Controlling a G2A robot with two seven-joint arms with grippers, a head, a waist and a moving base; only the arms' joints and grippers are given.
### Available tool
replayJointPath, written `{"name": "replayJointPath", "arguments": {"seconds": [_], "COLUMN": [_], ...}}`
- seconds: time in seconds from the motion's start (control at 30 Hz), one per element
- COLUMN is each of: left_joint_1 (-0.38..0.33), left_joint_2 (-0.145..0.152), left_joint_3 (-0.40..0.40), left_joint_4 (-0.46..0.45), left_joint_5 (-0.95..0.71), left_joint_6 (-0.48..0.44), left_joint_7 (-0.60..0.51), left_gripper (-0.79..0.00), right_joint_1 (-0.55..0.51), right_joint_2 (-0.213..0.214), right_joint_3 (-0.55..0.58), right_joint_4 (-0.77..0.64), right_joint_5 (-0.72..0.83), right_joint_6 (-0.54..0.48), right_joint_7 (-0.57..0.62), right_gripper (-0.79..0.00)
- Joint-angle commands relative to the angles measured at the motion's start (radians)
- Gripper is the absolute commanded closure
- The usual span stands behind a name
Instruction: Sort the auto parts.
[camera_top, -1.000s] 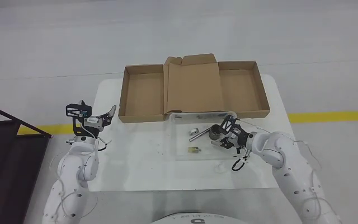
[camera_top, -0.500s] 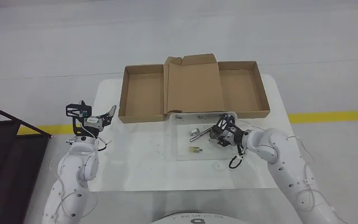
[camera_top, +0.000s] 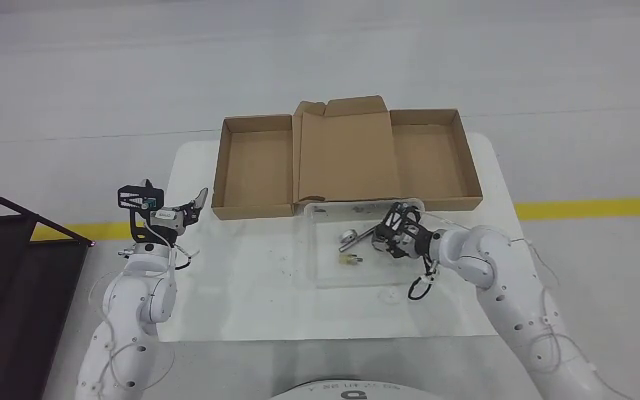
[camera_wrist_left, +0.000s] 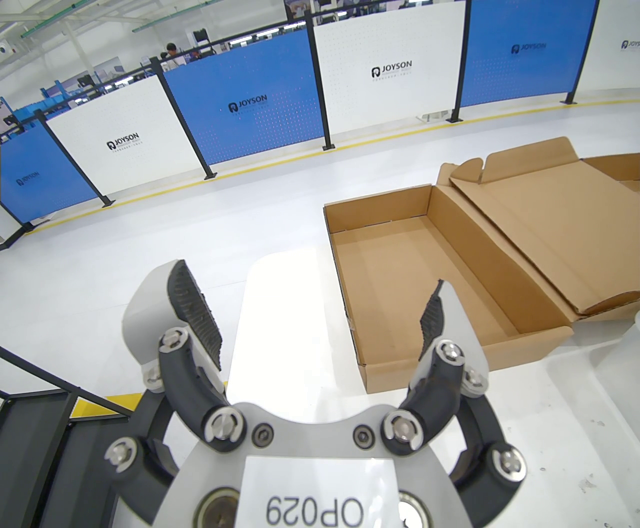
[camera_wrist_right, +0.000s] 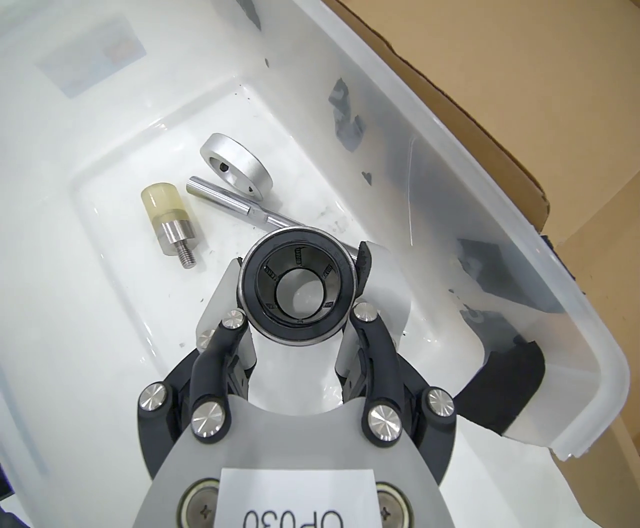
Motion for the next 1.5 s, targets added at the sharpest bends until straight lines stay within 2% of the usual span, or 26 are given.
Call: {"name": "replayJointPath", "arguments": {"seconds": [0.0,0.23,0.43,0.53,0.6,0.67,0.77,0.9,1.0,1.13,1.47], "left_joint_1": [0.000,0.000,0.000,0.000,0.000,0.000,0.000,0.000,0.000,0.000,0.000], "left_joint_2": [0.000,0.000,0.000,0.000,0.000,0.000,0.000,0.000,0.000,0.000,0.000], "left_joint_3": [0.000,0.000,0.000,0.000,0.000,0.000,0.000,0.000,0.000,0.000,0.000], "left_joint_4": [0.000,0.000,0.000,0.000,0.000,0.000,0.000,0.000,0.000,0.000,0.000], "left_joint_5": [0.000,0.000,0.000,0.000,0.000,0.000,0.000,0.000,0.000,0.000,0.000], "left_joint_6": [0.000,0.000,0.000,0.000,0.000,0.000,0.000,0.000,0.000,0.000,0.000], "left_joint_7": [0.000,0.000,0.000,0.000,0.000,0.000,0.000,0.000,0.000,0.000,0.000], "left_gripper": [-0.785,-0.785,-0.785,-0.785,-0.785,-0.785,-0.785,-0.785,-0.785,-0.785,-0.785], "right_joint_1": [-0.014,-0.092,-0.113,-0.102,-0.087,-0.066,-0.028,0.022,0.054,0.071,0.076], "right_joint_2": [0.004,0.022,0.027,0.028,0.030,0.035,0.052,0.081,0.101,0.120,0.145], "right_joint_3": [0.018,0.110,0.134,0.136,0.141,0.139,0.117,0.079,0.074,0.066,0.045], "right_joint_4": [-0.029,-0.119,-0.111,-0.069,-0.027,0.018,0.069,0.102,0.126,0.122,0.128], "right_joint_5": [0.015,0.081,0.142,0.266,0.408,0.594,0.903,1.249,1.419,1.491,1.534], "right_joint_6": [-0.013,-0.086,-0.116,-0.156,-0.199,-0.248,-0.308,-0.310,-0.290,-0.245,-0.236], "right_joint_7": [-0.025,-0.137,-0.210,-0.247,-0.249,-0.213,-0.094,0.121,0.260,0.307,0.316], "right_gripper": [0.000,0.000,0.000,0.000,0.000,0.000,0.000,0.000,0.000,0.000,0.000]}}
